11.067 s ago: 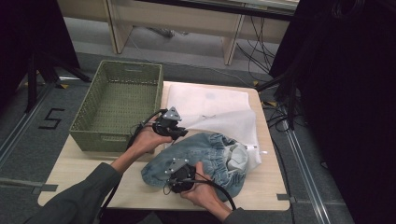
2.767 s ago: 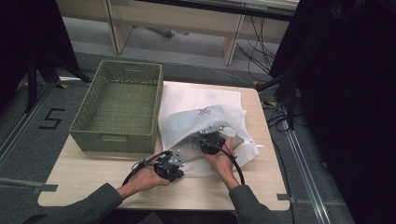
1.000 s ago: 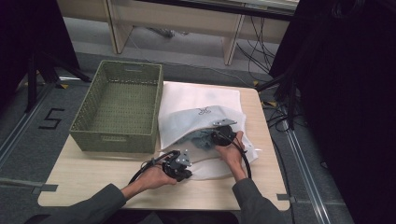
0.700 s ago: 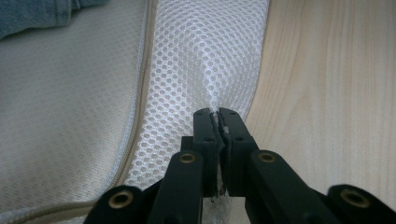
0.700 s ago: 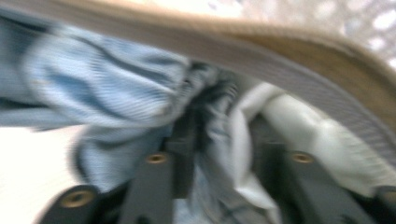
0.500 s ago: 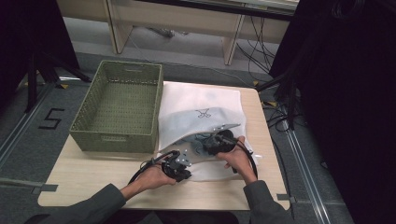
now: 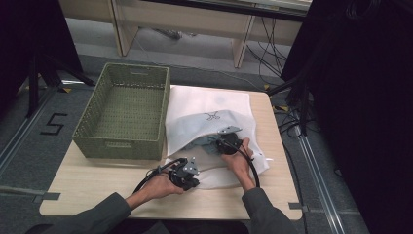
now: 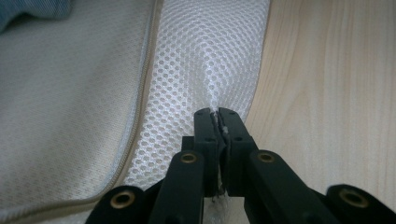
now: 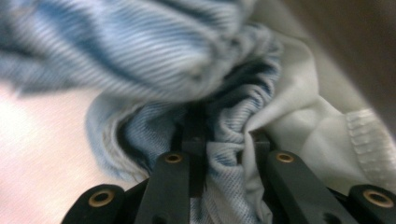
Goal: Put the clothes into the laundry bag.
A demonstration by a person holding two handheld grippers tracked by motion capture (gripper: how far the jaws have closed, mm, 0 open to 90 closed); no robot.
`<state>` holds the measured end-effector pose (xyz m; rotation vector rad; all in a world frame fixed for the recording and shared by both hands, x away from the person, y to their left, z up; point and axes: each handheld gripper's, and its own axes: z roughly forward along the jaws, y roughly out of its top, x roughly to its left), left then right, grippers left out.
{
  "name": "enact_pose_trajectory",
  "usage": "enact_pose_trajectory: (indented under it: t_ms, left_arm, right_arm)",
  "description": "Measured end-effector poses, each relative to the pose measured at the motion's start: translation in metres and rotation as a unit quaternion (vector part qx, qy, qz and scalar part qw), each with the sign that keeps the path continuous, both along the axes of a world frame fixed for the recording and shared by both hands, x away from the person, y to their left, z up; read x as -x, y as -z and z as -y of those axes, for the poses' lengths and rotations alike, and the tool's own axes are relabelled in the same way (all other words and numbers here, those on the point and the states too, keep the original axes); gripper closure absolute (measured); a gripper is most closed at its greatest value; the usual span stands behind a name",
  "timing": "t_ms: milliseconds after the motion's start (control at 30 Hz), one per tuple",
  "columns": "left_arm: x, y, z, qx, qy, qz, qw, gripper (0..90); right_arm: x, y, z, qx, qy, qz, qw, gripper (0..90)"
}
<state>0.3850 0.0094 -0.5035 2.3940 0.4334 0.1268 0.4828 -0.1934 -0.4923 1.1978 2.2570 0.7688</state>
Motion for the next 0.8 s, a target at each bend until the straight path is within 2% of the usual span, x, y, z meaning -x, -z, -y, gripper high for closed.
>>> enact_pose_trajectory:
  t_ms: [33, 67, 100, 133, 167, 233, 267, 300, 367, 400, 433, 467, 500, 533, 567, 600, 633, 667, 700, 733, 767, 800]
  left_arm:
    - [0.002, 0.001, 0.002, 0.013, -0.010, -0.005, 0.9999, 86.4]
    - [0.001, 0.001, 0.002, 0.011, -0.009, -0.004, 0.9999, 86.5]
    - [0.001, 0.001, 0.002, 0.012, -0.009, -0.004, 0.9999, 86.5]
    - [0.001, 0.001, 0.001, 0.007, -0.005, -0.002, 1.0000, 86.5]
    - [0.001, 0.000, 0.001, 0.005, -0.004, -0.004, 1.0000, 86.5]
    - [-0.001, 0.000, 0.000, 0.001, -0.003, -0.008, 1.0000, 86.4]
    - [-0.002, 0.000, 0.000, 0.000, 0.002, -0.004, 1.0000, 86.2]
    - [-0.002, -0.001, 0.000, -0.002, 0.002, -0.007, 1.0000, 86.2]
    - [-0.001, -0.001, 0.000, 0.001, -0.003, -0.010, 0.9999, 85.3]
    - [-0.001, -0.001, 0.000, 0.000, -0.002, -0.009, 1.0000, 83.6]
    - [-0.001, -0.001, 0.000, 0.000, -0.002, -0.009, 1.0000, 82.6]
    - [-0.001, -0.001, 0.000, 0.001, -0.002, -0.009, 1.0000, 81.4]
    - [-0.001, -0.001, 0.000, 0.001, -0.002, -0.009, 1.0000, 79.7]
    - [0.001, 0.000, 0.001, 0.004, -0.007, -0.009, 0.9999, 78.7]
    - [0.001, -0.001, 0.001, 0.001, -0.006, -0.008, 1.0000, 77.8]
    - [0.001, -0.002, 0.001, -0.001, -0.003, -0.005, 1.0000, 76.0]
    - [0.001, -0.002, 0.001, -0.001, -0.003, -0.005, 1.0000, 73.6]
    - [0.001, -0.005, 0.000, 0.000, -0.002, -0.009, 1.0000, 71.1]
    - [0.001, -0.005, 0.000, 0.000, -0.002, -0.009, 1.0000, 68.3]
    - [0.003, -0.011, -0.002, 0.019, -0.012, -0.009, 0.9997, 65.5]
    - [0.003, -0.011, -0.002, 0.019, -0.012, -0.009, 0.9997, 64.2]
    - [0.005, -0.017, -0.004, 0.033, -0.017, -0.010, 0.9993, 64.2]
  right_arm:
    - [-0.007, 0.001, 0.004, 0.006, 0.010, 0.017, 0.9998, 77.2]
    - [-0.014, 0.002, 0.008, 0.009, 0.011, 0.028, 0.9995, 77.2]
    - [-0.020, 0.002, 0.011, -0.005, 0.023, 0.026, 0.9994, 77.0]
    - [-0.020, 0.002, 0.011, -0.005, 0.023, 0.026, 0.9994, 77.0]
    - [-0.022, 0.002, 0.012, -0.012, 0.036, 0.023, 0.9990, 76.8]
    - [-0.022, 0.003, 0.013, -0.014, 0.033, 0.023, 0.9991, 74.8]
    - [-0.019, -0.001, 0.014, -0.034, 0.035, 0.010, 0.9988, 68.9]
    - [-0.019, -0.001, 0.014, -0.034, 0.035, 0.010, 0.9988, 68.9]
    - [-0.013, -0.009, 0.015, -0.070, 0.044, -0.018, 0.9964, 60.3]
    - [-0.005, -0.015, 0.016, -0.075, 0.031, -0.029, 0.9963, 55.9]
    - [-0.005, -0.015, 0.016, -0.075, 0.031, -0.029, 0.9963, 55.9]
    - [0.005, -0.023, 0.020, -0.072, 0.012, -0.028, 0.9970, 52.3]
    - [0.005, -0.023, 0.020, -0.072, 0.012, -0.028, 0.9970, 52.3]
    - [0.016, -0.033, 0.025, -0.085, 0.001, -0.032, 0.9959, 48.2]
    - [0.021, -0.038, 0.028, -0.094, 0.001, -0.023, 0.9953, 46.4]
    - [0.025, -0.044, 0.031, -0.104, -0.002, -0.025, 0.9942, 45.6]
    - [0.025, -0.044, 0.031, -0.104, -0.002, -0.025, 0.9942, 45.6]
    - [0.033, -0.054, 0.039, -0.125, -0.013, -0.004, 0.9921, 44.5]
    - [0.033, -0.054, 0.039, -0.125, -0.013, -0.004, 0.9921, 44.5]
    - [0.040, -0.064, 0.048, -0.157, -0.006, -0.011, 0.9875, 41.9]
    - [0.040, -0.064, 0.048, -0.157, -0.006, -0.011, 0.9875, 41.9]
    - [0.043, -0.068, 0.053, -0.158, -0.004, -0.003, 0.9875, 41.5]
